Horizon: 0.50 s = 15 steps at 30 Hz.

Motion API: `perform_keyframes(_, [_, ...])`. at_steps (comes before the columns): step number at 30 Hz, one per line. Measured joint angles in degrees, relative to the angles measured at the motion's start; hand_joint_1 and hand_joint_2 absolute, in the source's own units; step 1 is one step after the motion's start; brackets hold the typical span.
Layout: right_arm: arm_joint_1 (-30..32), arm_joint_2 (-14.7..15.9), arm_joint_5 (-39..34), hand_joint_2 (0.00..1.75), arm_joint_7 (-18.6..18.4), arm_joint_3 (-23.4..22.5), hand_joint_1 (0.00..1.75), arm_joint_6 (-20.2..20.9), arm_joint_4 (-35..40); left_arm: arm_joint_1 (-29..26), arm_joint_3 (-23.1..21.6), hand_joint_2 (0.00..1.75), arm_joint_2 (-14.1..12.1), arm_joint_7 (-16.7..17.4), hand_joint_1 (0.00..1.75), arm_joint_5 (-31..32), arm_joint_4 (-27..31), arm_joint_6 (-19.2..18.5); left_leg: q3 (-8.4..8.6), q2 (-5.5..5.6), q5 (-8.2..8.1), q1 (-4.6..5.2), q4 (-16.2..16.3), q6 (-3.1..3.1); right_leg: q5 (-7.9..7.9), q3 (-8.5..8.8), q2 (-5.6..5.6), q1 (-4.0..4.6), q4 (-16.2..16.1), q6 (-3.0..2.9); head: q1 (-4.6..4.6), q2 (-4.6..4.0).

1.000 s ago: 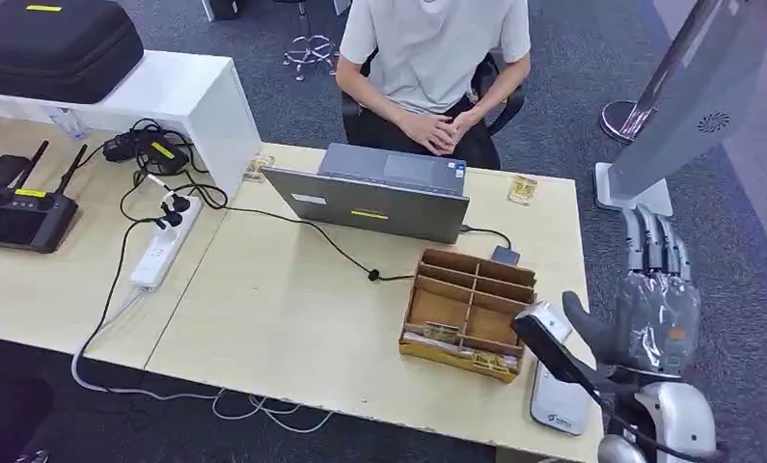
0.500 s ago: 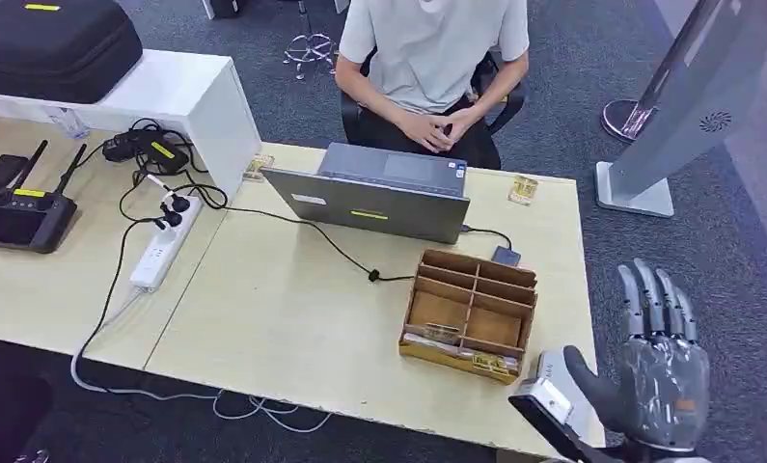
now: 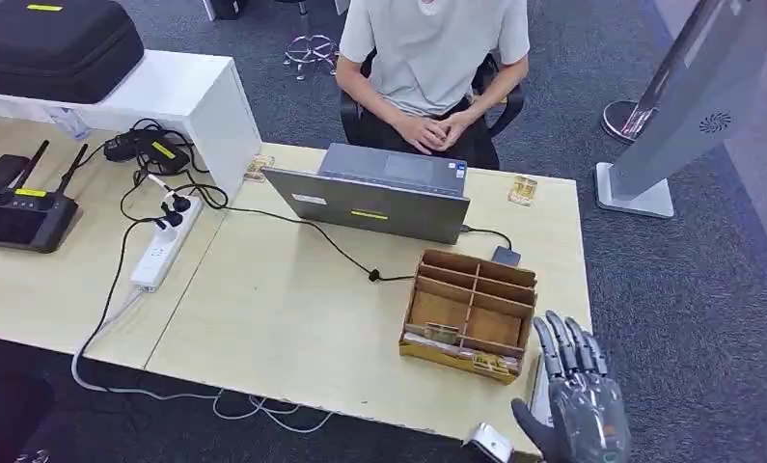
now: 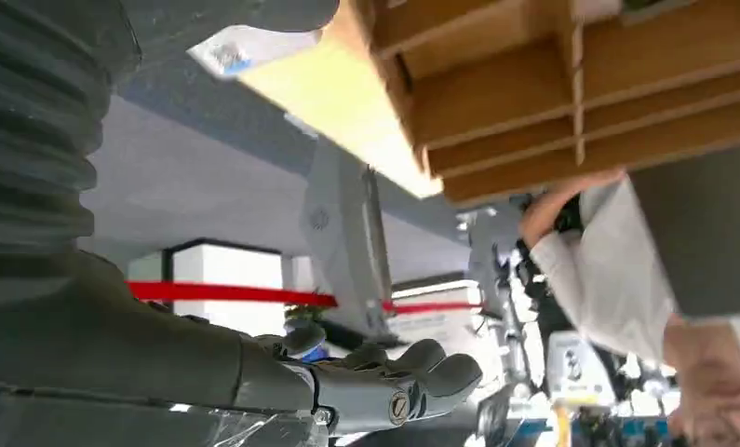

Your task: Pass the card to the sensor for recognition and then transmit it.

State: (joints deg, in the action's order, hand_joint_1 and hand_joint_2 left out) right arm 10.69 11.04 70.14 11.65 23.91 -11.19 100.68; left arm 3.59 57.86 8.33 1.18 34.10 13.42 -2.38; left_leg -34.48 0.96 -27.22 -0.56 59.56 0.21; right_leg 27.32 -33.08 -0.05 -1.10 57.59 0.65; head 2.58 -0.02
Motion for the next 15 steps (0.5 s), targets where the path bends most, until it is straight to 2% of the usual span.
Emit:
perform_keyframes(8, [-3.37, -0.2, -1.9, 1.75, -0.31, 5.07, 0.0, 1.44, -7.96, 0.23, 0.0, 1.75, -0.04, -0.35, 0.0, 0.98, 0.0, -0.46, -0.01, 0.01, 0.0, 0.01, 0.0, 0.0, 0.0, 0.0, 0.0, -0.01, 0.0, 0.0, 0.0, 0.0])
perform_keyframes(15, [-5.27, -1.57, -2.82, 1.75, -0.31, 6.76, 0.0, 1.86, -13.03, 0.4, 0.0, 1.75, -0.07, -0.52, 0.0, 1.4, 0.0, -0.52, 0.0, 0.0, 0.0, 0.0, 0.0, 0.0, 0.0, 0.0, 0.0, 0.0, 0.0, 0.0, 0.0, 0.0])
